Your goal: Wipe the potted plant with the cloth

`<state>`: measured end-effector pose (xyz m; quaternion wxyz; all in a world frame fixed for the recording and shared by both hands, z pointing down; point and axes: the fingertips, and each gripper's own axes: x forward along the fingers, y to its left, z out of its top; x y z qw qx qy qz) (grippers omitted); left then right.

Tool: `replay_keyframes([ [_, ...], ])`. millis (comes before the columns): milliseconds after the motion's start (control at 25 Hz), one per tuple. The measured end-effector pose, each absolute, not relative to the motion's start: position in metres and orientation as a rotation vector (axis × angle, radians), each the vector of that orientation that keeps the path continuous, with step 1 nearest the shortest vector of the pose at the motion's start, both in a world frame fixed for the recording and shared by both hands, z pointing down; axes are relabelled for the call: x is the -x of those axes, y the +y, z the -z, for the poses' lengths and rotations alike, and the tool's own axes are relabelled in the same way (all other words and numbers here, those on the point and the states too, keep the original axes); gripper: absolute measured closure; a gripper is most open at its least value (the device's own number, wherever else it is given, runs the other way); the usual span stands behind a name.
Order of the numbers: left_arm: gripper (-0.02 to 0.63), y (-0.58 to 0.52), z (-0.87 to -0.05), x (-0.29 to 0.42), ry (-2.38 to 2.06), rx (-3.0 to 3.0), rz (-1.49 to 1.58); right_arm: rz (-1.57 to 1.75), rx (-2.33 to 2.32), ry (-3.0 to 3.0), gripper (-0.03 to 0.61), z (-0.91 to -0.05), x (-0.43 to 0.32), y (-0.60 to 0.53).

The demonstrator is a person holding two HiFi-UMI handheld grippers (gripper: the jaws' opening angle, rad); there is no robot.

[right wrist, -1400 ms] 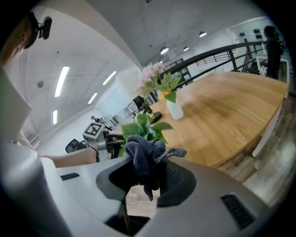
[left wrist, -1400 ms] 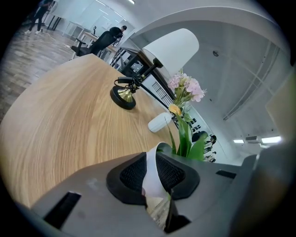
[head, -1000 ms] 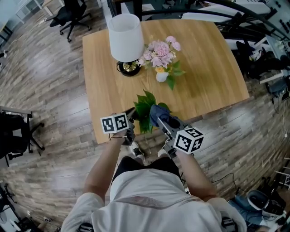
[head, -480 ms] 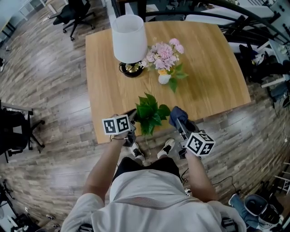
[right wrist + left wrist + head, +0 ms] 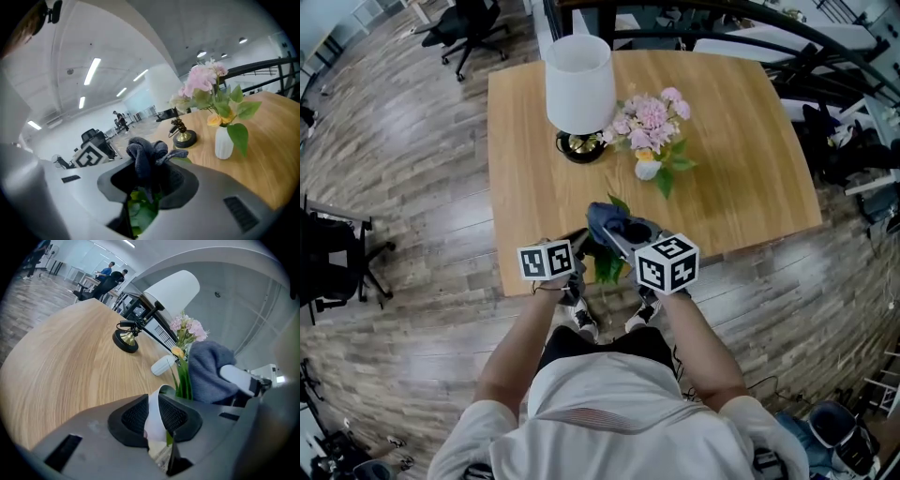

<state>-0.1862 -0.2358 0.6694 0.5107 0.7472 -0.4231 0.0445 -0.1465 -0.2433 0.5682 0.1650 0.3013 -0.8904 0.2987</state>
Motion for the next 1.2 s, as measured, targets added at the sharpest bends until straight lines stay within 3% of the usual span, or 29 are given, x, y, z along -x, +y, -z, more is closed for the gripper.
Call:
replay_keyframes([
  [400, 0.549, -0.236, -0.669, 0.187, -1.023, -1.800, -0.105, -0.969, -1.327, -2.339, 0.417, -0.592, 0.026, -0.274],
  [600, 0.549, -0.237, -0.669, 0.187, -1.023, -1.802, -0.103, -0.894, -1.150, -2.550, 0.417, -0.547, 0.072, -0.266],
  [800, 0.549, -0.236, -0.670, 0.187, -1.037, -1.798, -0.107, -0.932, -0.892, -2.569, 0.416, -0.564, 0.139, -0.252],
  [1200, 0.549, -0.236, -0.671, 0.186, -1.042, -1.799, -0.106, -1.008, -1.367, -2.390, 0.417, -0.586, 0.029, -0.266],
])
